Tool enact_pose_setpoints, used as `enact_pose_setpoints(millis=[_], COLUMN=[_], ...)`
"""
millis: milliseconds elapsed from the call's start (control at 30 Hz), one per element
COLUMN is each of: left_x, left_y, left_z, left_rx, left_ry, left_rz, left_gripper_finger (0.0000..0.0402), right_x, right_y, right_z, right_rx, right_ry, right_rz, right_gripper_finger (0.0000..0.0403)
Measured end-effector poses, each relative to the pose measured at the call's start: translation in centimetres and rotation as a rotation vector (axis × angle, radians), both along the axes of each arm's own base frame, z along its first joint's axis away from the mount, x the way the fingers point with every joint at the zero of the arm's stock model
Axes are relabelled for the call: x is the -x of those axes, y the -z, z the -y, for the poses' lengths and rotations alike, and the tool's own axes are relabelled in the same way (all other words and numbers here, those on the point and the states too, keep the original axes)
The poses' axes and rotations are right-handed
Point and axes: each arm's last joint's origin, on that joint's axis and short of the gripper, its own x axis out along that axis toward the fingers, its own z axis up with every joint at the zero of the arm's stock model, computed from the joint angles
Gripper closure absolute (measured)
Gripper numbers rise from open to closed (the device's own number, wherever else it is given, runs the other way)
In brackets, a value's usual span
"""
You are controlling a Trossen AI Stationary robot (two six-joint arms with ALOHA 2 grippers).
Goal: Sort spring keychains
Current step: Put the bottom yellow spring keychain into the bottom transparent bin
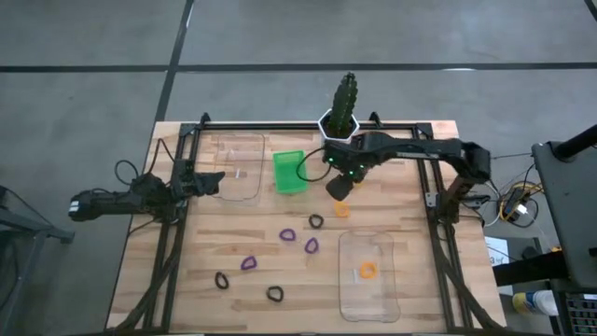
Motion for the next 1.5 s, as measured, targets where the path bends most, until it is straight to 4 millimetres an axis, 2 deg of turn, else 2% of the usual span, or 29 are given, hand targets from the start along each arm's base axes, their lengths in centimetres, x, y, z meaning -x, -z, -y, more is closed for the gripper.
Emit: enact_pose_setpoints(millis=[267, 367, 533, 700, 833, 1167, 1500], left_x=[0.0, 0.0, 0.0, 0.0, 0.0, 0.0, 0.0], left_y=[0.0, 0.0, 0.0, 0.0, 0.0, 0.0, 0.0], left_z=[0.0, 0.0, 0.0, 0.0, 0.0, 0.0, 0.0], left_rx=[0.008, 0.009, 0.009, 0.009, 0.009, 0.014, 0.014], left_ry=[0.002, 0.003, 0.003, 0.003, 0.003, 0.004, 0.004], left_rz=[0.002, 0.002, 0.003, 0.003, 0.003, 0.004, 0.004], left_gripper_finger=[0.04, 0.04, 0.04, 0.04, 0.04, 0.04, 0.04], right_x=[-1.0, -1.4, -2.3, -2.9, -3.1, -3.8, -3.4], right_y=[5.8, 7.0, 8.6, 9.5, 10.1, 10.5, 11.2], right_z=[2.0, 1.8, -0.1, -1.9, -2.6, -2.4, -2.3], right_rx=[-0.069, -0.157, -0.205, -0.198, -0.119, -0.079, -0.094], right_ry=[-0.017, -0.03, -0.13, -0.191, -0.212, -0.184, -0.144], right_rz=[-0.181, -0.192, -0.227, -0.25, -0.283, -0.212, -0.21], right_gripper_finger=[0.0251, 0.0253, 0.0263, 0.027, 0.0274, 0.028, 0.0281])
